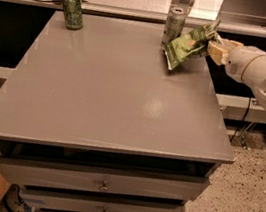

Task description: Move green jalapeno chip bag near 7up can

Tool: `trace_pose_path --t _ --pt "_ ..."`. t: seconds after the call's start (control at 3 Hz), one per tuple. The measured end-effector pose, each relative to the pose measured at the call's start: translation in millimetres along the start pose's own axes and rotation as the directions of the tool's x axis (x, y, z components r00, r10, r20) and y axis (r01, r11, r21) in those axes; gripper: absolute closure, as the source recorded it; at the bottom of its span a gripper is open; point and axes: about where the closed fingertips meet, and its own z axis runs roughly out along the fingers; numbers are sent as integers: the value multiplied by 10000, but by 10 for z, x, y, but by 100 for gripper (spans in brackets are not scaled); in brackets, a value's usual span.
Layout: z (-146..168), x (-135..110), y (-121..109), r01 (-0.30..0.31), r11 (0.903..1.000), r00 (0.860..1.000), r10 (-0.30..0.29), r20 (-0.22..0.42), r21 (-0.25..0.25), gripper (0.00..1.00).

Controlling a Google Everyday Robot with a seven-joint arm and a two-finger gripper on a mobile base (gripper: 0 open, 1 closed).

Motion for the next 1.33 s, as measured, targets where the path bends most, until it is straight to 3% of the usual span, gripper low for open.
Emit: trace_pose_path --t 0.67,1.0,1.33 --pt "359 395 -342 377 9991 9876 -347 -1528 167 100" --pt "459 498 -370 732 9973 9701 -712 -2321 2 82" --pt "562 574 -334 1131 9927 9416 -1208 -3142 -429 58"
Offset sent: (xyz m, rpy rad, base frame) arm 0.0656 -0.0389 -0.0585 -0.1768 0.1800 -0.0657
